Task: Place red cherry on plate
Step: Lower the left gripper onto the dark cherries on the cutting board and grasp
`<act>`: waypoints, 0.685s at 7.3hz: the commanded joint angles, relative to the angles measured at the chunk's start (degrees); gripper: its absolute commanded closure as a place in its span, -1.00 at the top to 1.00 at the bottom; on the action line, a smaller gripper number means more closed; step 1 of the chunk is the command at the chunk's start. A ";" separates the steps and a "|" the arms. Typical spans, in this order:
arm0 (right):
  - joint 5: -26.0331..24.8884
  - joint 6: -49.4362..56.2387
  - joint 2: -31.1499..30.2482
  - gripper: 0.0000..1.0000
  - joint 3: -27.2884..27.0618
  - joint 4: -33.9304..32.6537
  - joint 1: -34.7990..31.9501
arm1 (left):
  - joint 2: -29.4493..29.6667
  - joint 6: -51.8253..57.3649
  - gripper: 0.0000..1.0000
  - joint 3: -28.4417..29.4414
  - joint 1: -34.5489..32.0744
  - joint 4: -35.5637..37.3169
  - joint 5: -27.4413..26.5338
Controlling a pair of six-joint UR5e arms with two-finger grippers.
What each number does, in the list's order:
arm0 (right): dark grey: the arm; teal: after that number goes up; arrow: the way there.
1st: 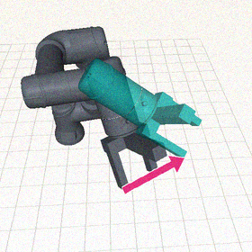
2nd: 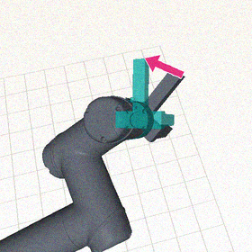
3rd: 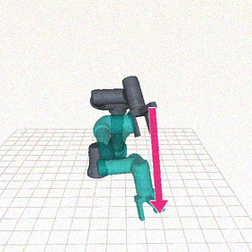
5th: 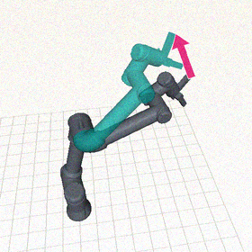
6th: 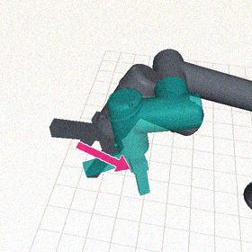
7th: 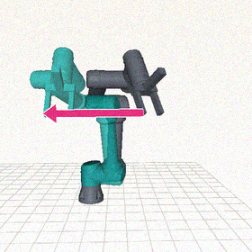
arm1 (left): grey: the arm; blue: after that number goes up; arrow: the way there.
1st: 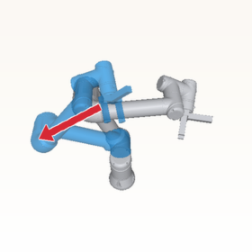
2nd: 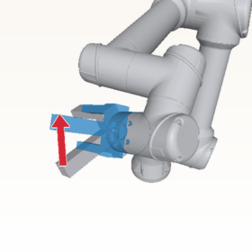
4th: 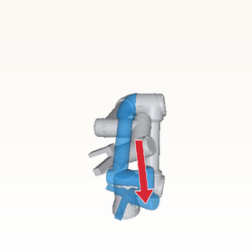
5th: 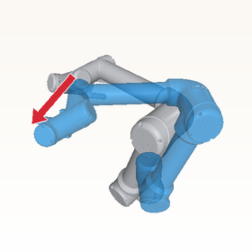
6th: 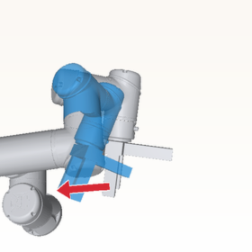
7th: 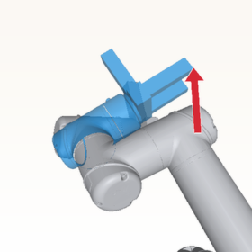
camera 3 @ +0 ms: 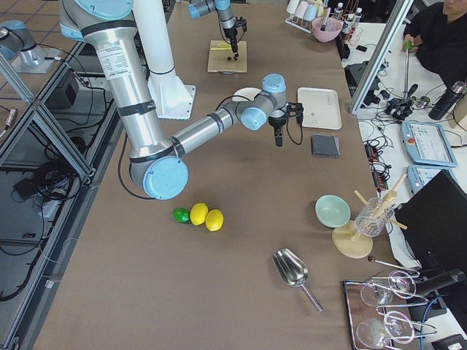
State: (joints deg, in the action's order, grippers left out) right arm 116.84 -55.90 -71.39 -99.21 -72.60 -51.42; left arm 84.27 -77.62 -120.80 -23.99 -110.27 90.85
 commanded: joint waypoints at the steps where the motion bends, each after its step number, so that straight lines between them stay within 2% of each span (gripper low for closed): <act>1: -0.12 0.00 -0.06 1.00 0.07 0.00 0.00 | -0.34 0.01 0.29 0.21 0.78 -0.03 -0.06; 2: -0.03 0.00 0.02 1.00 -0.01 0.00 -0.08 | -0.34 -0.07 0.27 0.21 0.87 -0.03 0.03; 3: -0.03 0.00 -0.06 1.00 0.07 0.00 -0.08 | -0.34 -0.07 0.14 0.21 1.13 -0.03 0.03; 5: -0.03 0.00 -0.15 1.00 -0.02 0.00 -0.08 | -0.69 -0.07 -0.45 0.21 1.48 0.05 0.03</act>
State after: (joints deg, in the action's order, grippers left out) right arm 116.80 -55.90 -71.47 -99.20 -72.60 -51.50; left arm 83.81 -77.69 -120.59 -22.74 -110.25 90.88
